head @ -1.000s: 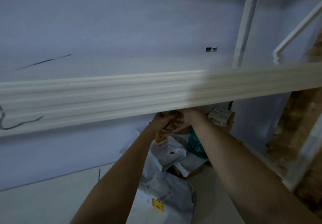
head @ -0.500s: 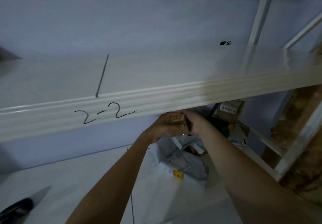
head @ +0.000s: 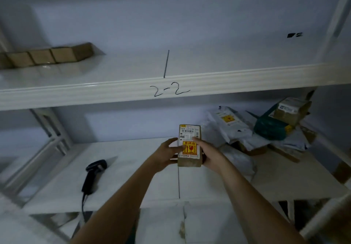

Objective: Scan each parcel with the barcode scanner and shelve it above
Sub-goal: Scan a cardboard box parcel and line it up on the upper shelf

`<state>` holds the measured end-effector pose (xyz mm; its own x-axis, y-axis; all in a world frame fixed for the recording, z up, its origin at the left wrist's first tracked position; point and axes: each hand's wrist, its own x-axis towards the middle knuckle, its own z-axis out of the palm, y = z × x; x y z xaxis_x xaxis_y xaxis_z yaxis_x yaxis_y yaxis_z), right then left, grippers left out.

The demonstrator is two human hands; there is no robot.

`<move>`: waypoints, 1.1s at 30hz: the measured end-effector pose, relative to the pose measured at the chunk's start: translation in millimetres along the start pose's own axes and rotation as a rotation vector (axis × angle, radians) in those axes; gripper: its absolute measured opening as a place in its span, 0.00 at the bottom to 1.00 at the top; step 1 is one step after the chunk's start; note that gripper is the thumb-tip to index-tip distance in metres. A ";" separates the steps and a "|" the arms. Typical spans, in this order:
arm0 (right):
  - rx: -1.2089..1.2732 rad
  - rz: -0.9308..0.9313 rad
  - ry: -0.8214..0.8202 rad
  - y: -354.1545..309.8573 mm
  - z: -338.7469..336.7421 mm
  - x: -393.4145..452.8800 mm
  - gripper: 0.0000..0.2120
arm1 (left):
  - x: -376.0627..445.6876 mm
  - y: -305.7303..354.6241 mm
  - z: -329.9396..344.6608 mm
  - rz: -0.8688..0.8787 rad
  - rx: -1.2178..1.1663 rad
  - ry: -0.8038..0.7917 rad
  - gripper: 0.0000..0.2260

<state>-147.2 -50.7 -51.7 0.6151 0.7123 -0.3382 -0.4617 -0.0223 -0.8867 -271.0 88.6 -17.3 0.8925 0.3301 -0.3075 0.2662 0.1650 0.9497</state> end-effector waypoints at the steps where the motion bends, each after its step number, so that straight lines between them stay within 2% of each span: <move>1: -0.019 0.012 -0.037 8.3 12.0 -1.3 0.19 | -12.3 -4.1 -10.1 -0.004 -0.007 0.015 0.22; 5: -0.120 0.057 -0.153 29.4 68.7 -11.0 0.19 | -56.4 -20.0 -57.8 -0.005 -0.025 0.103 0.21; 11: -0.211 0.082 -0.172 52.3 158.6 -13.1 0.20 | -100.7 -36.5 -143.0 -0.017 -0.093 0.222 0.16; 15: -0.259 0.065 -0.127 66.3 215.1 5.6 0.24 | -116.1 -46.1 -202.9 -0.012 -0.037 0.304 0.10; 19: -0.283 0.059 0.009 86.1 262.7 27.6 0.25 | -129.7 -67.7 -265.9 -0.047 -0.003 0.490 0.05; 22: -0.266 0.071 0.064 97.8 284.9 42.3 0.23 | -136.1 -82.6 -308.6 -0.093 -0.047 0.638 0.06; 28: -0.267 0.087 0.128 106.8 300.4 77.8 0.19 | -120.0 -98.9 -360.0 -0.183 -0.165 0.676 0.06; 33: -0.297 0.139 0.102 105.4 295.6 124.0 0.15 | -80.0 -98.5 -377.9 -0.294 -0.081 0.697 0.11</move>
<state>-308.5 242.7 -93.9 0.6267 0.6146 -0.4791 -0.3488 -0.3285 -0.8777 -506.2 397.2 -108.7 0.3449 0.7683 -0.5393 0.4065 0.3956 0.8236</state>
